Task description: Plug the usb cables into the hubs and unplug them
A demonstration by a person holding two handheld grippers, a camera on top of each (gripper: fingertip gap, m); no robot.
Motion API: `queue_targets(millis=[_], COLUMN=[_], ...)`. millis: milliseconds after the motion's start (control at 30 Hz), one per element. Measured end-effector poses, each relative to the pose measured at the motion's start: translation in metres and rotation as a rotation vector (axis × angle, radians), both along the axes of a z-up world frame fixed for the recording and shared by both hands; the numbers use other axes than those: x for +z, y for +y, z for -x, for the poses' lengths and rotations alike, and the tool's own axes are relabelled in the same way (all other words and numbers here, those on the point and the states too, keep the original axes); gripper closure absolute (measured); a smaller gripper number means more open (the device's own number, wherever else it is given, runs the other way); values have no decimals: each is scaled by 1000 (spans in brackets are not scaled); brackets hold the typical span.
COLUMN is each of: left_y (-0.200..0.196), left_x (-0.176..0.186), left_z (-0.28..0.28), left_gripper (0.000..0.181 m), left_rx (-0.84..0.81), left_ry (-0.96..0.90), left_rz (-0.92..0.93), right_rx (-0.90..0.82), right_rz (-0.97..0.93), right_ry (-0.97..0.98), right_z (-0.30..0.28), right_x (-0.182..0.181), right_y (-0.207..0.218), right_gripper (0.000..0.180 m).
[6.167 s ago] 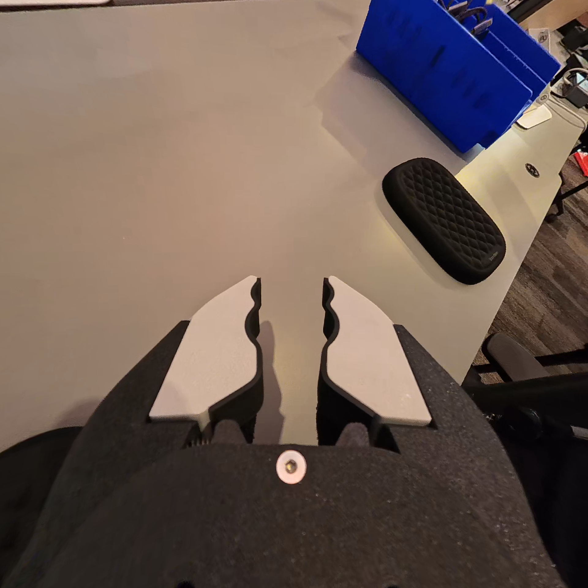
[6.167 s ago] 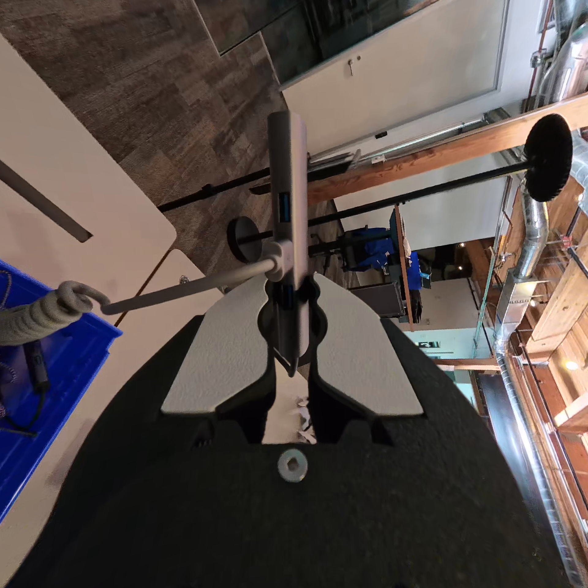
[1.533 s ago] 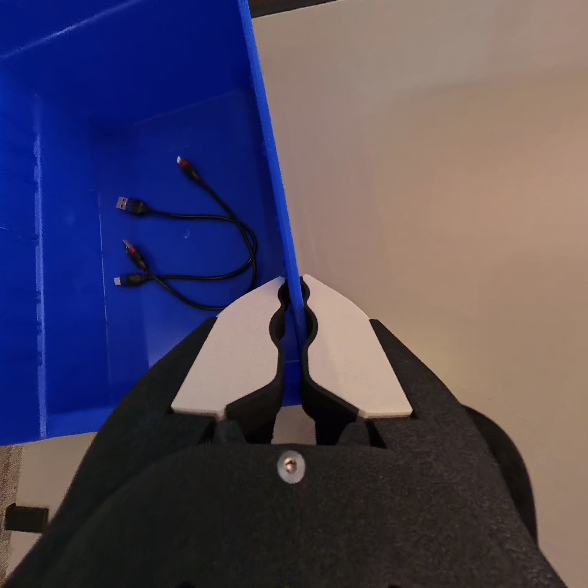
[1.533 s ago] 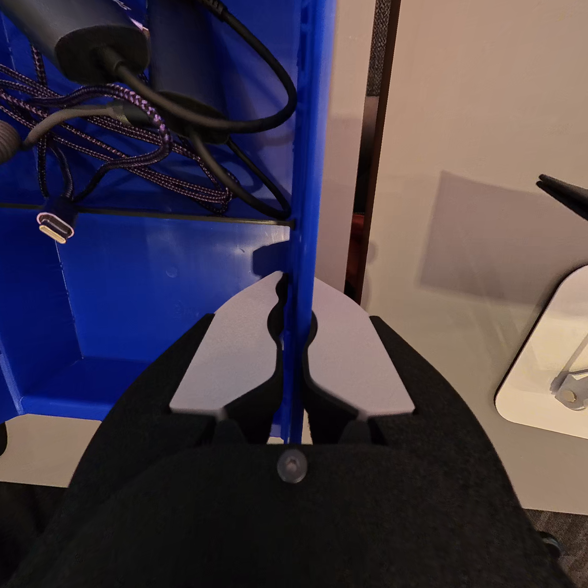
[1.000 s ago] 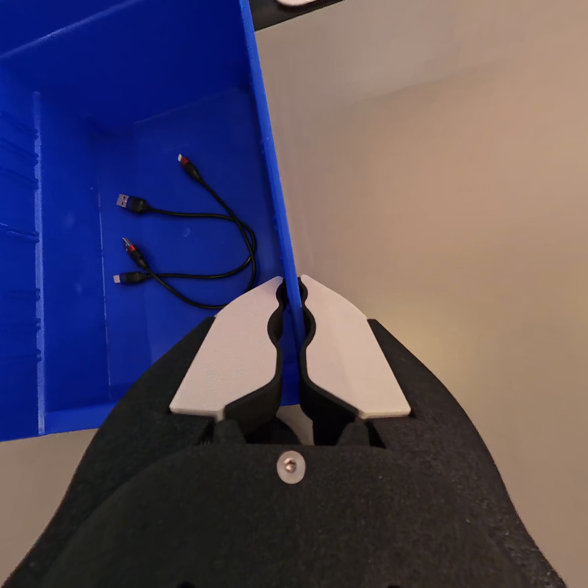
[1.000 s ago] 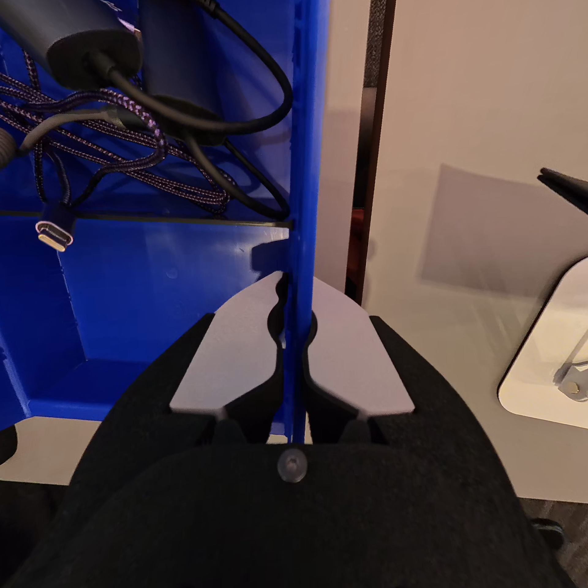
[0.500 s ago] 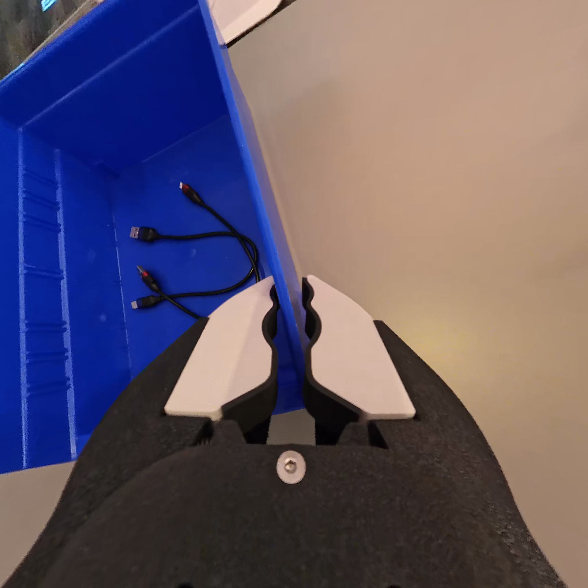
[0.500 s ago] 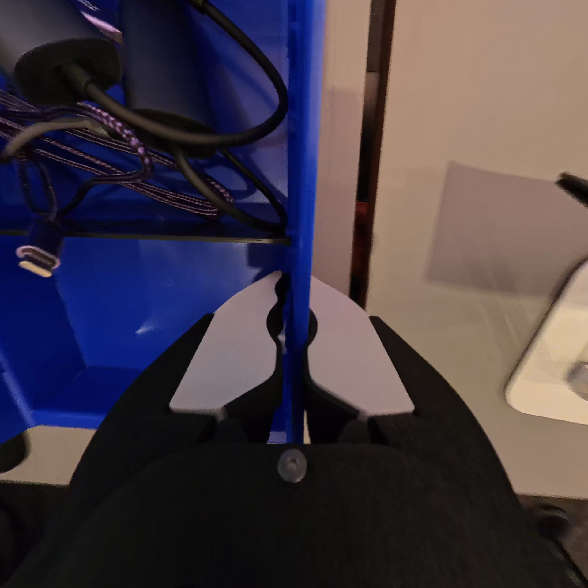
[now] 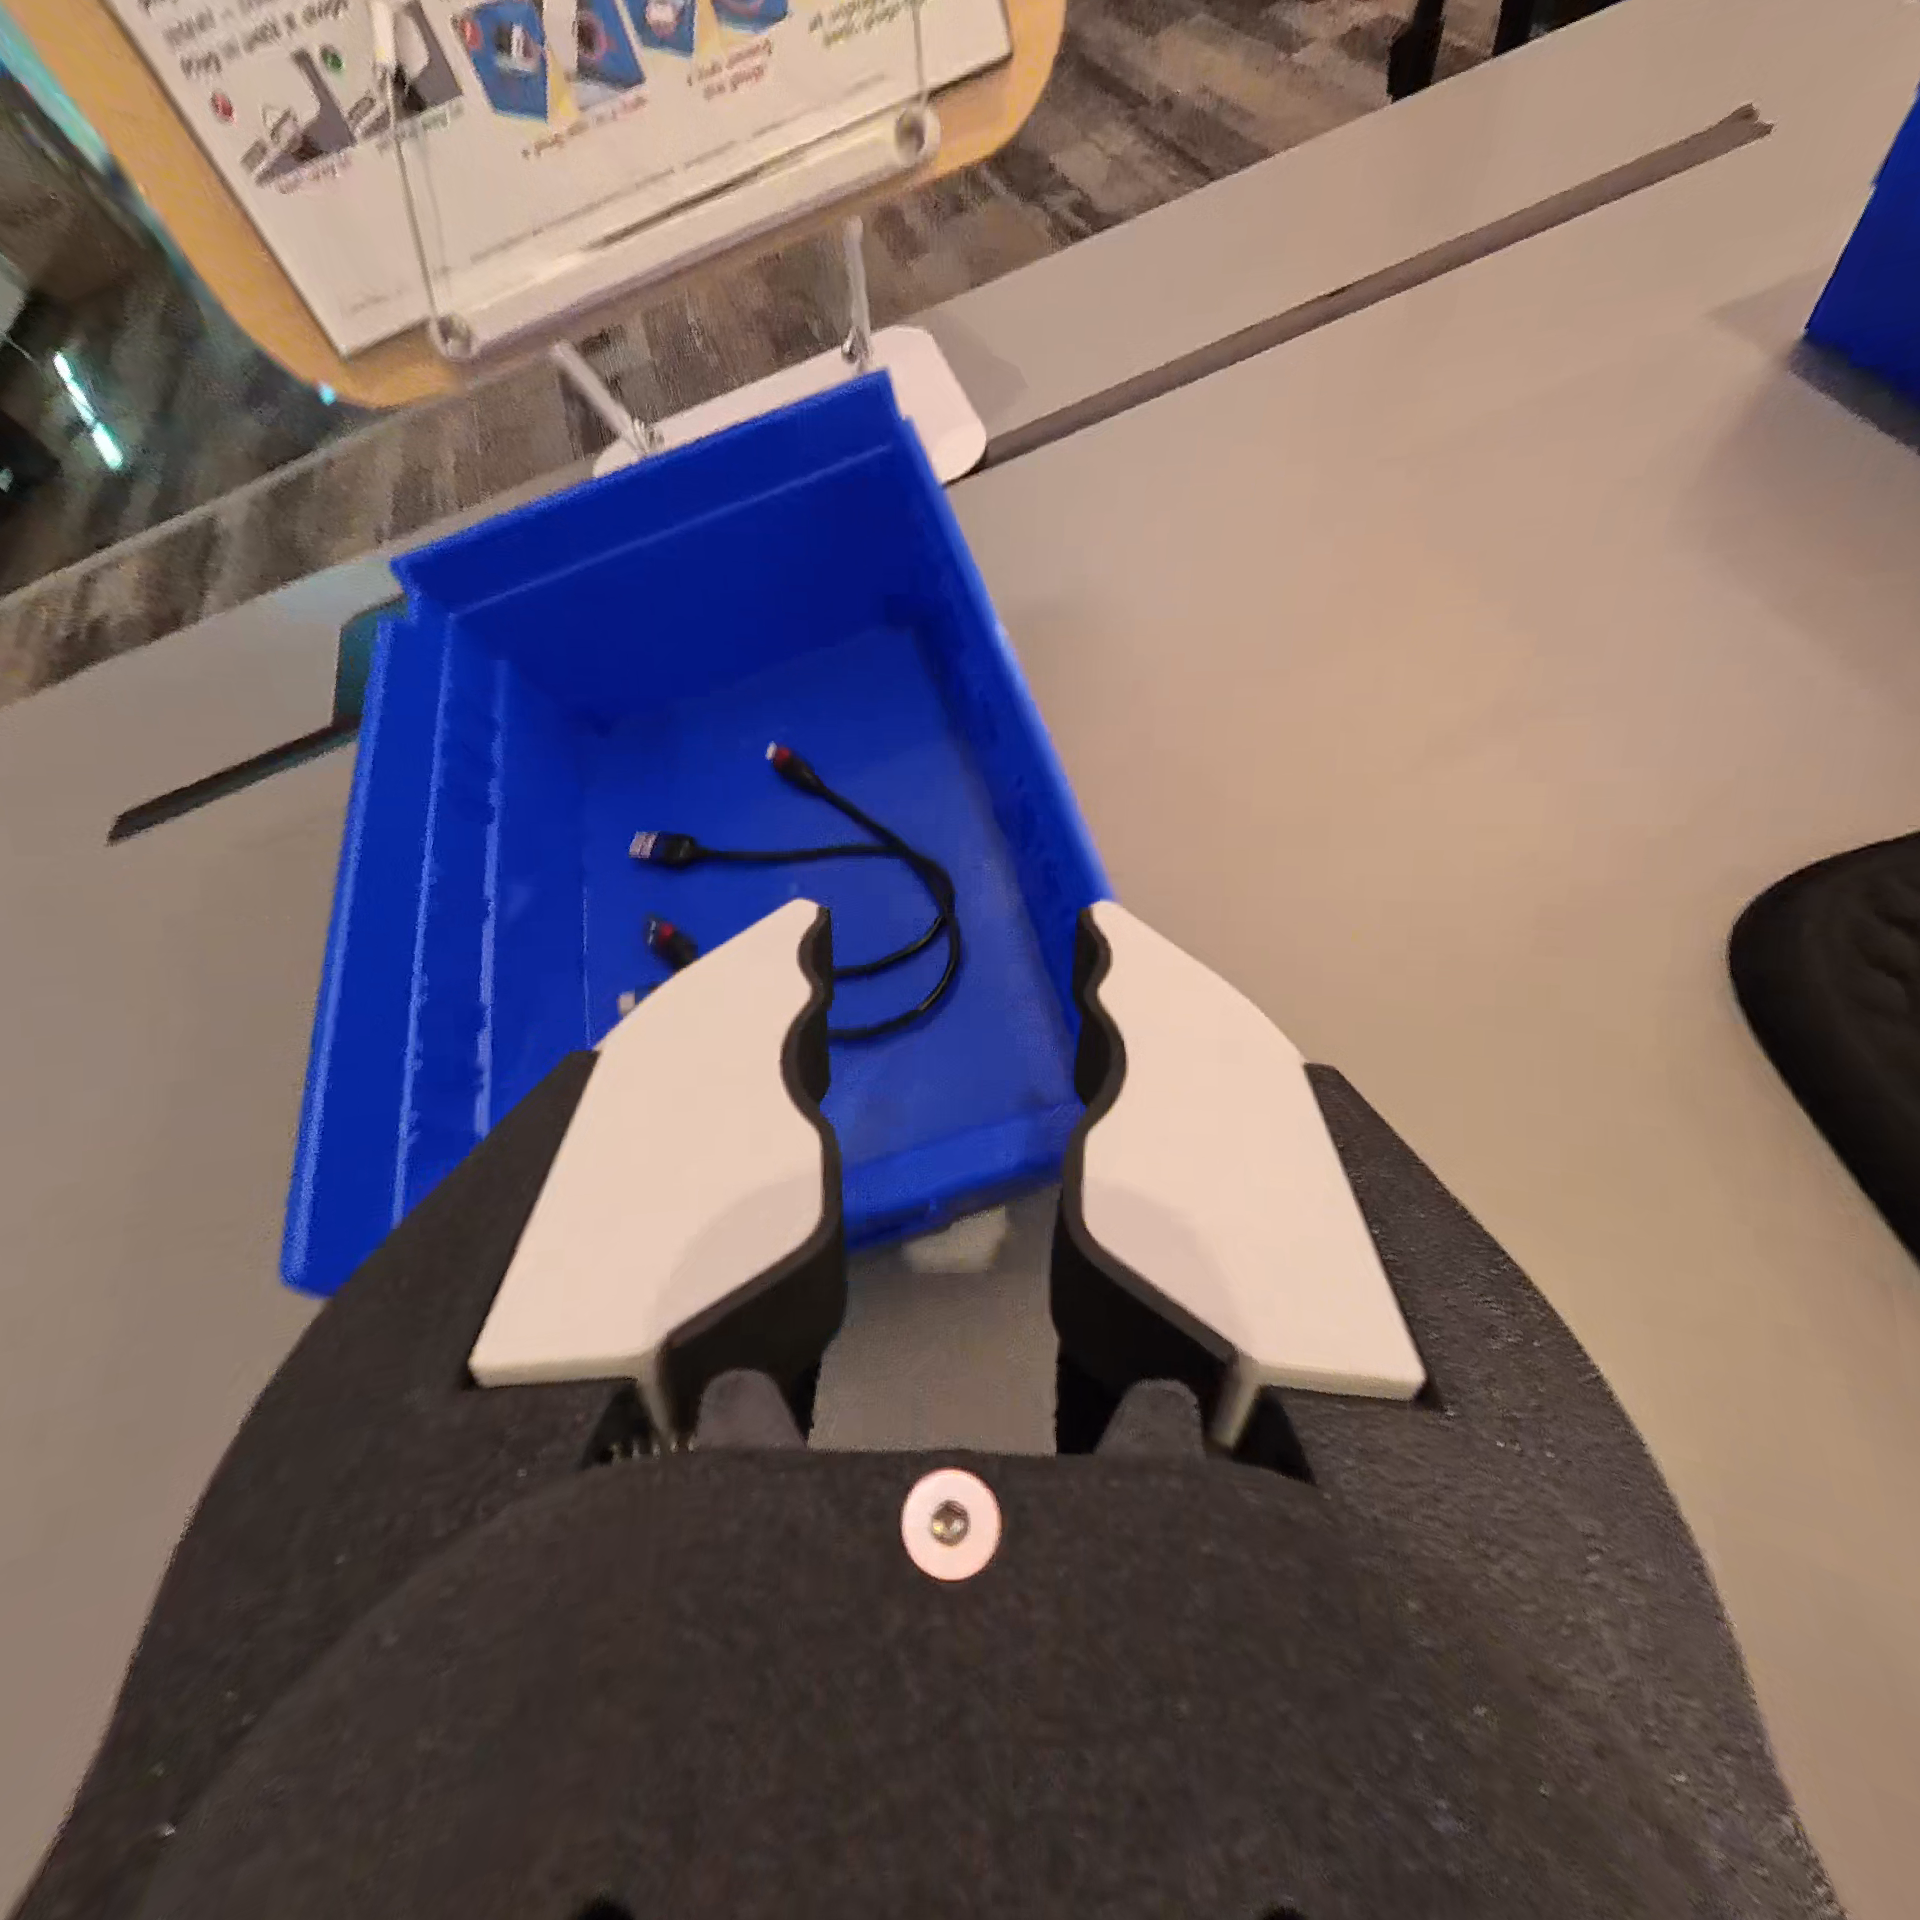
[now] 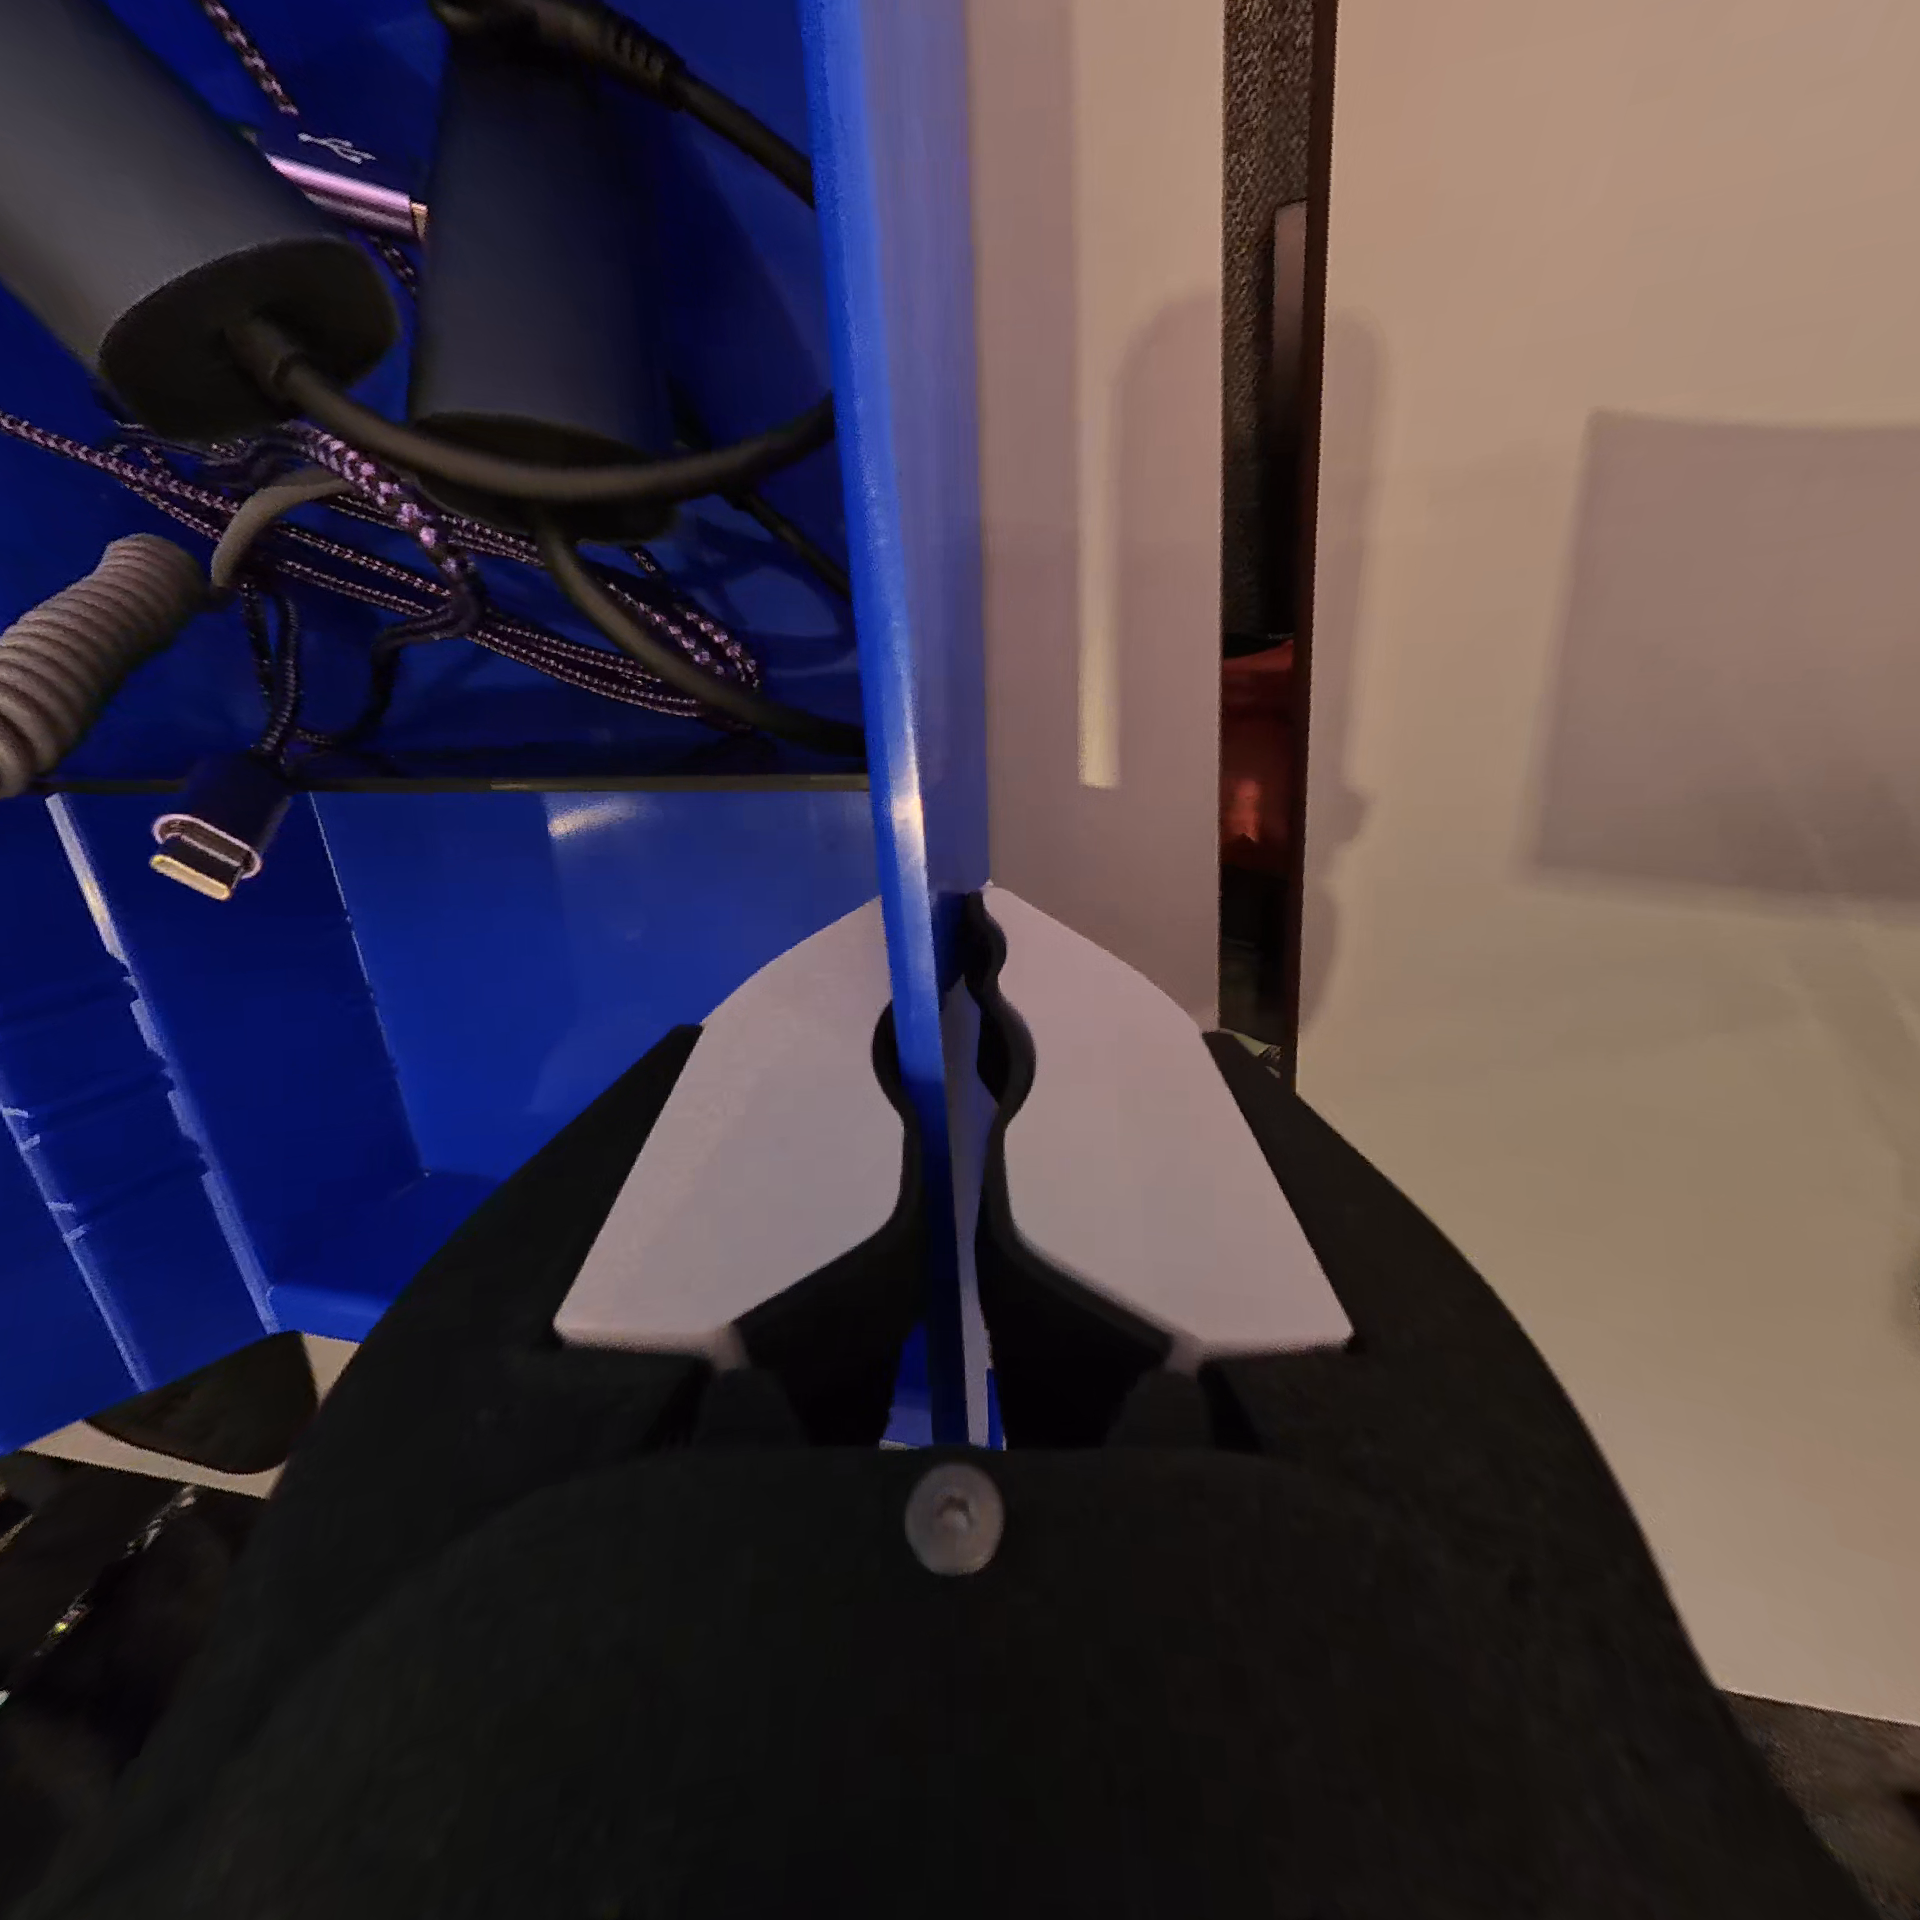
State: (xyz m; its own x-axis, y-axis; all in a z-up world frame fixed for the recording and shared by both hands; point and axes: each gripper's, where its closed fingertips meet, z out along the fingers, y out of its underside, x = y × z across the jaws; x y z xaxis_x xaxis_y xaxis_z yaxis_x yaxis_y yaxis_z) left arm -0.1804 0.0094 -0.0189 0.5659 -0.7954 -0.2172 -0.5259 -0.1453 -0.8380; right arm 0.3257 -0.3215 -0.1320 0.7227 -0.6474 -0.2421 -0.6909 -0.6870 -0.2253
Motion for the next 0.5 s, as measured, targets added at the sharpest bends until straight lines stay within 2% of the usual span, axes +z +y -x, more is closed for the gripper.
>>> queue_targets(millis=[167, 500], left_y=[8, 30], left_x=[-5, -11], left_z=[45, 121], left_gripper=[135, 136], left_rx=[32, 143], left_ry=[-29, -37], left_rz=[92, 100], right_rx=[-14, 15], right_rz=[-6, 23], right_ry=[8, -7], right_z=[6, 25], right_x=[0, 24], right_y=[3, 24], right_gripper=[175, 175])
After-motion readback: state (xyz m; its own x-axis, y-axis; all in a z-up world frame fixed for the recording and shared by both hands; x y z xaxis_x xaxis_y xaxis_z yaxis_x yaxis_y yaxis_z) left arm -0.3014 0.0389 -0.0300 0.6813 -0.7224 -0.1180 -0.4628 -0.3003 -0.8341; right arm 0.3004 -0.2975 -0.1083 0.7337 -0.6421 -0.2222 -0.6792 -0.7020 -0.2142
